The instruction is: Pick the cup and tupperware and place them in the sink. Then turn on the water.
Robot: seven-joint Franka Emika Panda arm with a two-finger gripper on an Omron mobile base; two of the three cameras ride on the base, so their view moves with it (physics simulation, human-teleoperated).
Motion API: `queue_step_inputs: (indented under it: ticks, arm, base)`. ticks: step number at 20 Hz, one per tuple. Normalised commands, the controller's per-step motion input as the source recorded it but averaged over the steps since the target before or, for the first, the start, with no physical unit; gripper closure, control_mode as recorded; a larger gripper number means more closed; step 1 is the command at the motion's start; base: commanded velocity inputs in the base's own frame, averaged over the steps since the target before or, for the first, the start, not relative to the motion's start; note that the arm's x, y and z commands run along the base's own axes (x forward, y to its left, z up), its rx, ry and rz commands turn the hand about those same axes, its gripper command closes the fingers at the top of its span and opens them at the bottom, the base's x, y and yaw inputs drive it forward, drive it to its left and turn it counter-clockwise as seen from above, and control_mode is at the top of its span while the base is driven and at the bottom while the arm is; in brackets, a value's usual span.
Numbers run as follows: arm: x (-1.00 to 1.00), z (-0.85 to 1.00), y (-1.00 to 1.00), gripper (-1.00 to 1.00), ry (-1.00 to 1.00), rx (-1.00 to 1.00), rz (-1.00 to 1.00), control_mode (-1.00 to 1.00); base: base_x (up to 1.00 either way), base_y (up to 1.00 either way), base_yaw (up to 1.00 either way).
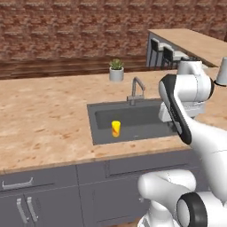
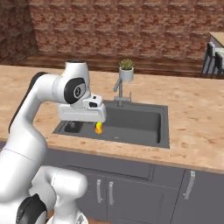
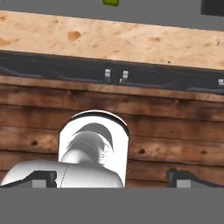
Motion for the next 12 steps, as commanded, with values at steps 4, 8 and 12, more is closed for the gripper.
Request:
queue_step_inputs:
  ticks: [4,8,12]
  arm:
    - [0.00,0.00,0.00,-1.00,0.00,0.00,0.00,1.00]
    - [0.00,0.00,0.00,-1.00,0.00,0.00,0.00,1.00]
    - [0.00,0.00,0.00,-1.00,0.00,0.00,0.00,1.00]
  base:
    - [-0.36,-1.00,0.00]
    - [-0.19,-1.00,-0.01]
    - [-0.14,-1.00,0.00]
